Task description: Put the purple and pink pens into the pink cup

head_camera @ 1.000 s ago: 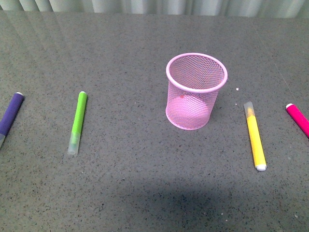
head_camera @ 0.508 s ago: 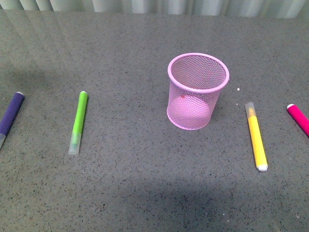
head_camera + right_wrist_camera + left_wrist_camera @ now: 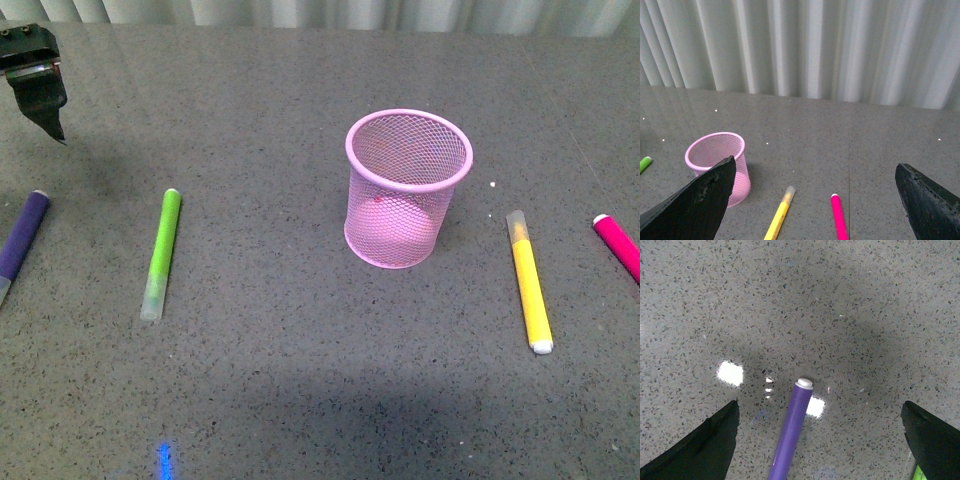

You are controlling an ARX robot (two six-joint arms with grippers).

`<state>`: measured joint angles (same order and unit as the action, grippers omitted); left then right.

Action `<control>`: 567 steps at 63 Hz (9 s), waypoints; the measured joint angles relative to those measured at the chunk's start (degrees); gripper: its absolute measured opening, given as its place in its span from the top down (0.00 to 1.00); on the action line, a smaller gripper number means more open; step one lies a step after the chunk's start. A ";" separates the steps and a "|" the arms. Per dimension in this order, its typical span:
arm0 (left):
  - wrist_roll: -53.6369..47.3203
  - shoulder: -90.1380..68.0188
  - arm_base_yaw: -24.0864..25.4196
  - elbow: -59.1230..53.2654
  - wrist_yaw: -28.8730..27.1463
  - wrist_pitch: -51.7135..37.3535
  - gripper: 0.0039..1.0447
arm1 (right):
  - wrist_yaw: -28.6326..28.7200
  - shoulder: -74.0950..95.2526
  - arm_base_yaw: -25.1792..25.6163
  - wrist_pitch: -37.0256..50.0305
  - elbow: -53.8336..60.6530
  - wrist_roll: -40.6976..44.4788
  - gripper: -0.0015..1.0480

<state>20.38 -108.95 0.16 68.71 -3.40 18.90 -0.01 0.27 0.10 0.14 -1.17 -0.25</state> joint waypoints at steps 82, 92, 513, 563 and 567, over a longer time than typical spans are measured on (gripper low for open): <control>0.20 -7.28 2.14 -3.06 3.41 -6.95 0.22 | 0.00 0.00 0.00 0.00 0.00 -0.02 0.07; 0.04 -7.43 2.86 -3.34 3.41 -7.69 0.45 | 0.00 0.00 0.00 0.00 0.00 0.00 0.07; -19.96 108.10 -0.26 -68.32 3.39 -18.86 0.07 | -0.02 -0.07 0.00 -0.07 0.00 0.00 0.07; -19.98 108.10 -0.26 -68.32 3.39 -18.86 0.07 | -4.66 65.55 6.45 -9.84 -40.81 22.49 0.07; -19.98 108.10 -0.26 -68.32 3.39 -18.86 0.07 | -4.35 69.68 5.31 -10.67 -42.40 23.76 0.07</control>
<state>0.40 -0.84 -0.10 0.38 -0.01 0.03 -4.36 69.95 5.41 -10.52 -43.57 23.51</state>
